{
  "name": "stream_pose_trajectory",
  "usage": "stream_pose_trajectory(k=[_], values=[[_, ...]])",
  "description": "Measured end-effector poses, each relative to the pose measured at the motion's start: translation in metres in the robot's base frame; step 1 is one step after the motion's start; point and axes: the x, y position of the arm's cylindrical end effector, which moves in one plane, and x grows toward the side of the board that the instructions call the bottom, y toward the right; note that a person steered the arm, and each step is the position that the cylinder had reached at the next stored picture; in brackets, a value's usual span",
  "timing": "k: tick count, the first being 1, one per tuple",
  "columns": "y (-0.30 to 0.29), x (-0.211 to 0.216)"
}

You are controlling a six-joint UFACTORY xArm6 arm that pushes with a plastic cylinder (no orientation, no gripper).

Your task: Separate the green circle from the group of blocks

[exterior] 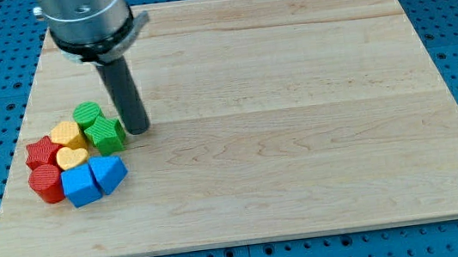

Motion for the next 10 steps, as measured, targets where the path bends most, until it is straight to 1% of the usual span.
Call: stream_pose_trajectory(k=[1,2,3,4,5,6,7,8,9,10], values=[[0.023,0.097],[-0.002,0.163],[-0.134,0.156],[-0.168,0.081],[-0.144,-0.001],[-0.093,-0.017],[-0.059,-0.02],[-0.059,-0.033],[-0.064,-0.088],[-0.033,-0.101]])
